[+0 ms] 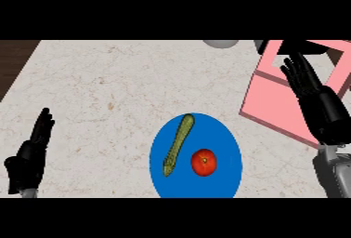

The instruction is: Pick the tomato from the plate and place it in the cardboard box

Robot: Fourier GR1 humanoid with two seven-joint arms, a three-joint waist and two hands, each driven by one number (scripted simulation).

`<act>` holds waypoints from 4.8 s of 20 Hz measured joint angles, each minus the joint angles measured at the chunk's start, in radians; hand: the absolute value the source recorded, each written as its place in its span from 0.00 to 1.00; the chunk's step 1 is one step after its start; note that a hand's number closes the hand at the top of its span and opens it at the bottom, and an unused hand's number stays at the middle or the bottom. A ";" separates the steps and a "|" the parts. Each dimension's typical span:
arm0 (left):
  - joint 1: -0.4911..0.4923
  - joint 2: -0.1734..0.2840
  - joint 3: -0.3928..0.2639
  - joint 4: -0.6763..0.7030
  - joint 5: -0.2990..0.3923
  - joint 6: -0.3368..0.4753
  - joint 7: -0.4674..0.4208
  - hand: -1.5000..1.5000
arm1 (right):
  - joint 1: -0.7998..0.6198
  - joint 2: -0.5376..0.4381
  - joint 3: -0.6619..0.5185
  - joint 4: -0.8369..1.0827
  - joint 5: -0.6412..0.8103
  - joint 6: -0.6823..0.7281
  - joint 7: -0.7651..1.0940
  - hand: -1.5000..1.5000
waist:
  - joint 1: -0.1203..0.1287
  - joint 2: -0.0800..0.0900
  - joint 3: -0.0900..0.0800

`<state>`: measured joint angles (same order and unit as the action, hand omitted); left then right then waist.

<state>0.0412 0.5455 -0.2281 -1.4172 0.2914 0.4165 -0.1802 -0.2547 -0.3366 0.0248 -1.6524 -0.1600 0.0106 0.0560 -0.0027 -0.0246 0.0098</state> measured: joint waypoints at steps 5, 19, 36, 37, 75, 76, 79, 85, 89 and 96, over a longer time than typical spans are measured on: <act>-0.077 -0.001 -0.070 -0.064 -0.029 -0.064 0.037 0.50 | 0.128 0.118 0.121 -0.047 0.133 -0.155 0.072 0.00 | -0.030 0.014 -0.008; -0.197 -0.048 -0.202 -0.121 -0.032 -0.182 0.132 0.50 | 0.370 -0.026 0.433 -0.102 0.984 -0.403 0.249 0.00 | -0.082 0.007 -0.019; -0.294 -0.111 -0.217 -0.090 -0.057 -0.233 0.176 0.50 | 0.434 0.154 0.838 -0.550 1.404 0.213 0.953 0.00 | -0.006 0.023 -0.013; -0.301 -0.122 -0.220 -0.082 -0.063 -0.231 0.178 0.50 | 0.425 0.149 0.843 -0.549 1.402 0.216 0.961 0.00 | -0.004 0.024 -0.013; -0.295 -0.190 -0.154 -0.084 -0.135 -0.313 0.215 0.50 | 0.359 0.129 0.802 -0.442 1.108 0.119 0.999 0.00 | 0.019 0.029 -0.011; -0.306 -0.196 -0.150 -0.075 -0.138 -0.312 0.218 0.50 | 0.342 0.149 0.788 -0.384 1.117 0.115 0.995 0.00 | 0.017 0.029 -0.011; -0.295 -0.195 -0.136 -0.078 -0.141 -0.323 0.212 0.50 | 0.290 0.227 0.760 -0.231 1.151 0.102 0.989 0.00 | 0.014 0.028 -0.010; -0.292 -0.213 -0.108 -0.100 -0.164 -0.342 0.242 0.50 | 0.214 0.305 0.737 -0.021 1.189 0.055 0.981 0.00 | 0.008 0.025 -0.010; -0.282 -0.238 -0.090 -0.085 -0.196 -0.355 0.231 0.50 | 0.195 0.320 0.716 0.038 1.211 0.042 0.974 0.00 | 0.004 0.022 -0.011; -0.273 -0.264 -0.052 -0.120 -0.224 -0.394 0.270 0.50 | 0.135 0.331 0.689 0.107 1.183 0.025 0.958 1.00 | 0.005 0.014 -0.014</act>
<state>-0.2317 0.2812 -0.2803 -1.5371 0.0671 0.0223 0.0898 -0.1197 -0.0058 0.7136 -1.5456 1.0230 0.0358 1.0141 0.0020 -0.0106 -0.0043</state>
